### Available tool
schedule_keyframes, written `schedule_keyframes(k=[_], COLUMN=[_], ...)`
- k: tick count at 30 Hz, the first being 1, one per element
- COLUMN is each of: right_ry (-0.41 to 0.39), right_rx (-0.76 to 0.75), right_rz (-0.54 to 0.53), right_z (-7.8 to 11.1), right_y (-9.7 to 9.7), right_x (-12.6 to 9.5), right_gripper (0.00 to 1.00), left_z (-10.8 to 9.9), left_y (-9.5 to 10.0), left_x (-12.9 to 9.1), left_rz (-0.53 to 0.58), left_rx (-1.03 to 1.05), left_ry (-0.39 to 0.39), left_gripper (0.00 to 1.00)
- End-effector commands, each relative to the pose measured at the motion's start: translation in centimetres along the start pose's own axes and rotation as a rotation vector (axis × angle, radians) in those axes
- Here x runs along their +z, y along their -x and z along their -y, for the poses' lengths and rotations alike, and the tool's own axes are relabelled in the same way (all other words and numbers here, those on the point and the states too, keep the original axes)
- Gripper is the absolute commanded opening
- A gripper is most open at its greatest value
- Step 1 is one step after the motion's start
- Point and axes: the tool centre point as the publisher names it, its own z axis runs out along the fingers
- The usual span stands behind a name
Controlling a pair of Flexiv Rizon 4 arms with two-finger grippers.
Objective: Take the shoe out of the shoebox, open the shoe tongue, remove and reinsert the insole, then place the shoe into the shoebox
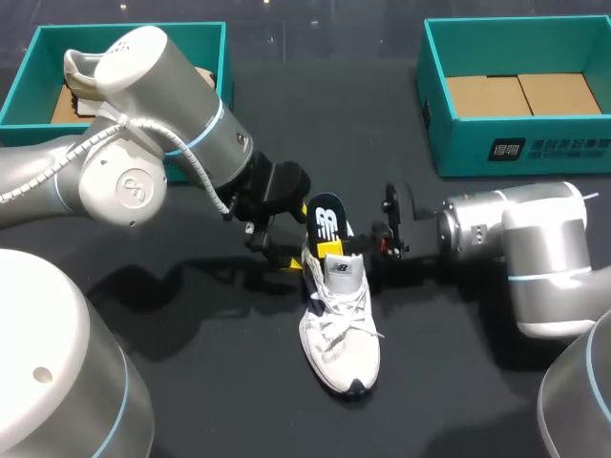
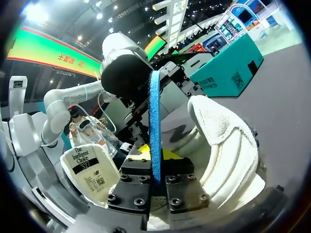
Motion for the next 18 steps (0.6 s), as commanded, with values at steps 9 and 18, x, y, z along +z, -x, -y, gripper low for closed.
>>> schedule_keyframes(k=[9,18], right_ry=[-0.062,-0.064], right_rx=[-0.085,-0.09], right_rz=[0.014,0.001], right_z=[-1.7,-2.9], right_y=[-1.5,-0.8], right_x=[0.3,0.1], right_gripper=[0.4,0.22], left_z=[0.0,0.0], left_y=[0.0,0.0], left_x=[0.1,0.1], left_rz=[0.0,0.0], left_rx=[0.001,0.001], left_ry=[0.001,0.001], left_gripper=[1.0,1.0])
